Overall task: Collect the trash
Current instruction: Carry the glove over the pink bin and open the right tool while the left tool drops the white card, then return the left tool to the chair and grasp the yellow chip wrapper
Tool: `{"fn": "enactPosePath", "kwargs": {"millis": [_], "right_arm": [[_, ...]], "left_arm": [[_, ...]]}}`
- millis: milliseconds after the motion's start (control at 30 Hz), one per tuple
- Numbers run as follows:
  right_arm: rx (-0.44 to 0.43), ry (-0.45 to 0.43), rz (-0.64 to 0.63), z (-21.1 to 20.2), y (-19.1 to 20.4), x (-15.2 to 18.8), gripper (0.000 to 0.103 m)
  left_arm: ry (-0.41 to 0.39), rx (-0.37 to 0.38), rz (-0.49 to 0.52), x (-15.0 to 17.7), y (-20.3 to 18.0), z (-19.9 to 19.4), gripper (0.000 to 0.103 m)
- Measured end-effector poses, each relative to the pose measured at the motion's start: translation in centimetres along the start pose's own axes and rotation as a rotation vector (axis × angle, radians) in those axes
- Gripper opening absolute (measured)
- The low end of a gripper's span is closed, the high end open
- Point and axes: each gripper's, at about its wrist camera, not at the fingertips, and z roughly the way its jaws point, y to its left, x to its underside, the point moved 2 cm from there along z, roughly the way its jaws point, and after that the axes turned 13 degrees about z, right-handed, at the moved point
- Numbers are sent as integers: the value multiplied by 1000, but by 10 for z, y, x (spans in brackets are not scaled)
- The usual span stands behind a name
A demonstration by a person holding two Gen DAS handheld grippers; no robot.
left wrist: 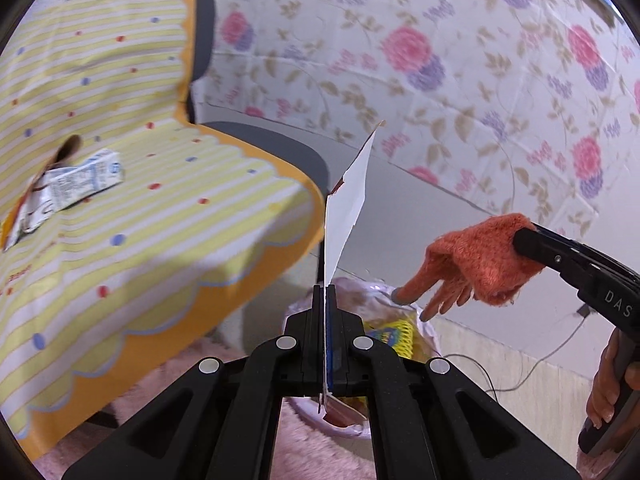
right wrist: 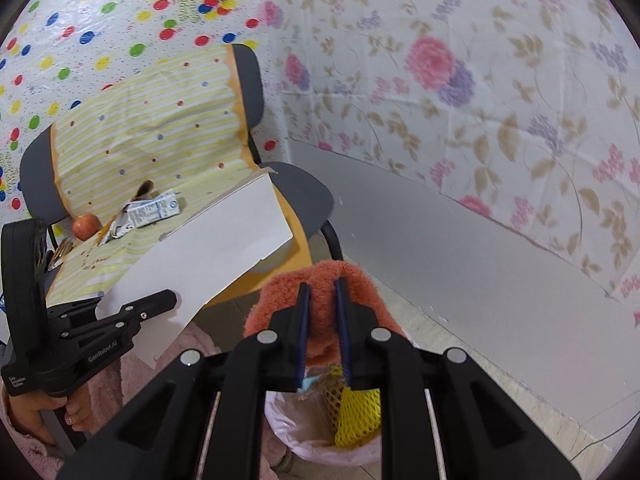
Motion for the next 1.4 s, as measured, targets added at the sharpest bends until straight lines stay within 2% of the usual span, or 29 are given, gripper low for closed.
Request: {"fn": "enactPosePath", "kwargs": {"millis": [200, 300, 367, 400, 433, 667, 800, 1133, 1400], "right_arm": [[-7, 41, 34, 16, -17, 4, 14], [-9, 72, 61, 31, -27, 4, 17], [-2, 87, 86, 38, -35, 5, 27], [1, 92, 91, 39, -37, 5, 29], [5, 98, 98, 41, -40, 5, 34], [30, 67, 115, 34, -50, -2, 35], [19, 54, 97, 32, -39, -7, 35], [-50, 14, 5, 25, 13, -22, 35], [-148, 20, -109, 44, 83, -36, 35]], "left_arm": [[31, 29, 31, -8, -15, 23, 1], [48, 50, 53, -11, -20, 35, 5], [66, 63, 58, -11, -22, 43, 25], [69, 67, 60, -11, -23, 44, 41], [65, 63, 61, -10, -23, 44, 46], [78, -2, 41, -2, -3, 33, 47], [73, -47, 26, 3, 11, 22, 46], [16, -204, -5, 7, 53, -24, 47], [4, -320, -122, 18, 110, -58, 50]]}}
